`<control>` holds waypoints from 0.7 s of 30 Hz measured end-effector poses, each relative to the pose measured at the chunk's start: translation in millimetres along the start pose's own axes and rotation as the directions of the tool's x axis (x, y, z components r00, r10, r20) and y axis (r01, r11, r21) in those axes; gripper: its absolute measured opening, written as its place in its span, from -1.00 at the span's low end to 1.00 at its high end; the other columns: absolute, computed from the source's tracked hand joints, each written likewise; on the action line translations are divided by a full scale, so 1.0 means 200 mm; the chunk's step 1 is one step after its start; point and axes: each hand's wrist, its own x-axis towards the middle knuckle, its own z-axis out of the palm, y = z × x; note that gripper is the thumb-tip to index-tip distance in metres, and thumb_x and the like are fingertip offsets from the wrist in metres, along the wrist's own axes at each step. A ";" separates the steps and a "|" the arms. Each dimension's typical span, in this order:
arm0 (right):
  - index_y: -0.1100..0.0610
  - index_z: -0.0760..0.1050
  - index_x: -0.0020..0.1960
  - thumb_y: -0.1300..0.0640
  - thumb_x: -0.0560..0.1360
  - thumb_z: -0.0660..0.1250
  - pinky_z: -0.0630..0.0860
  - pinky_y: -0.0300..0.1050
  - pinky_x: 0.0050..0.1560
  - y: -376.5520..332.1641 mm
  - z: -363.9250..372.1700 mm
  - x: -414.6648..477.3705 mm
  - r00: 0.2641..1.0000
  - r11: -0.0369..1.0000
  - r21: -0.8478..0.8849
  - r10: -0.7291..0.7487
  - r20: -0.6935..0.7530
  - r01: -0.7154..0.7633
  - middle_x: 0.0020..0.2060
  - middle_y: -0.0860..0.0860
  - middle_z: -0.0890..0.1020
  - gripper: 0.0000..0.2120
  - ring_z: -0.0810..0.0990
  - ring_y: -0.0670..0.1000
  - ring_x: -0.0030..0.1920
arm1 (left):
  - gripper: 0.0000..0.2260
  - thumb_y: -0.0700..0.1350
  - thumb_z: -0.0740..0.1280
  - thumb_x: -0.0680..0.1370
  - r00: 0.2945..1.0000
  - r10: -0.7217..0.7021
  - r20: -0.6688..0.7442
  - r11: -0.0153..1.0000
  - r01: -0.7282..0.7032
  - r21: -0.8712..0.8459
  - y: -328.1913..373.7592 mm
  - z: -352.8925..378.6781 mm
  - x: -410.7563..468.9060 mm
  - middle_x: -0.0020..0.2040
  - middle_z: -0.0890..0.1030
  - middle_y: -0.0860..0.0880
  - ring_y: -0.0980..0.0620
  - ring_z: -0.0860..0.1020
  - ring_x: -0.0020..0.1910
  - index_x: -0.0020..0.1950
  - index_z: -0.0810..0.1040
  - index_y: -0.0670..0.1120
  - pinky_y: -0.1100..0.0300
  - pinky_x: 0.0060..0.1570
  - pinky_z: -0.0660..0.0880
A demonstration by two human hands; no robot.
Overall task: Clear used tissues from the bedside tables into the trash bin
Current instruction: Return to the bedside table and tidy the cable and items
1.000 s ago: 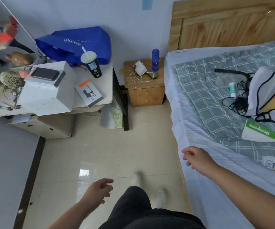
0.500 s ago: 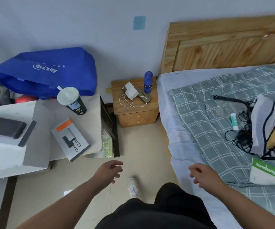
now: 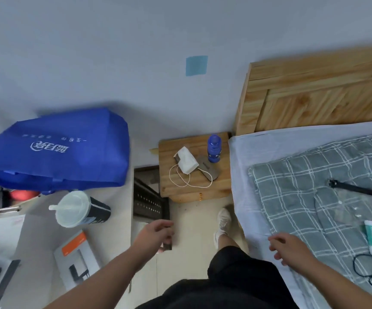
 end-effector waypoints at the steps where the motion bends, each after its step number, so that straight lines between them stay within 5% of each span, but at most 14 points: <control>1: 0.10 0.64 -0.10 0.14 0.59 0.33 0.52 -0.09 -0.32 -0.09 -0.04 0.09 1.000 1.000 -0.021 -0.018 0.013 0.018 -0.21 0.08 0.73 -0.86 0.65 0.05 -0.36 | -0.78 -0.19 0.37 0.62 1.000 -0.024 -0.012 1.000 0.024 -0.008 0.04 0.01 0.04 0.01 0.75 -0.16 0.06 0.67 -0.19 0.23 0.67 0.01 0.18 -0.23 0.56; 7: 0.06 0.66 -0.12 0.10 0.60 0.31 0.53 -0.09 -0.20 -0.69 -0.32 0.50 0.987 0.977 -0.154 -0.134 0.089 0.147 -0.19 0.04 0.73 -0.82 0.71 0.08 -0.21 | -0.79 -0.16 0.40 0.61 0.991 -0.128 -0.040 0.987 0.123 -0.102 0.28 0.07 0.23 0.03 0.76 -0.10 0.06 0.67 -0.17 0.22 0.67 0.03 0.20 -0.27 0.57; 13: 0.09 0.66 -0.05 0.17 0.58 0.30 0.59 -0.04 -0.26 -1.12 -0.40 0.80 0.982 0.982 -0.061 -0.175 0.074 0.179 -0.17 0.07 0.74 -0.85 0.70 0.05 -0.28 | -0.79 -0.17 0.37 0.62 0.982 -0.188 -0.017 0.973 0.184 -0.139 0.49 0.09 0.45 0.05 0.75 -0.14 0.03 0.66 -0.16 0.24 0.66 -0.02 0.20 -0.29 0.55; 18: -0.02 0.64 0.00 0.11 0.51 0.32 0.58 -0.08 -0.24 -1.30 -0.29 1.04 0.989 0.991 0.026 -0.133 0.072 0.131 -0.11 0.01 0.73 -0.86 0.72 0.02 -0.20 | -0.75 0.13 0.34 0.67 0.976 -0.210 0.049 0.959 0.215 -0.184 0.64 0.05 0.78 0.12 0.73 -0.07 -0.12 0.69 0.05 0.22 0.68 0.05 -0.14 0.14 0.63; 21: -0.06 0.55 0.28 0.00 0.49 0.39 0.53 -0.16 -0.26 -1.34 -0.19 1.20 0.980 0.983 -0.001 -0.182 0.075 0.183 0.00 -0.08 0.68 -0.64 0.66 -0.04 -0.11 | -0.72 0.21 0.28 0.67 0.980 -0.196 0.044 0.966 0.201 -0.161 0.67 0.05 1.07 0.21 0.70 0.00 -0.06 0.66 0.18 0.24 0.64 0.11 -0.18 0.21 0.60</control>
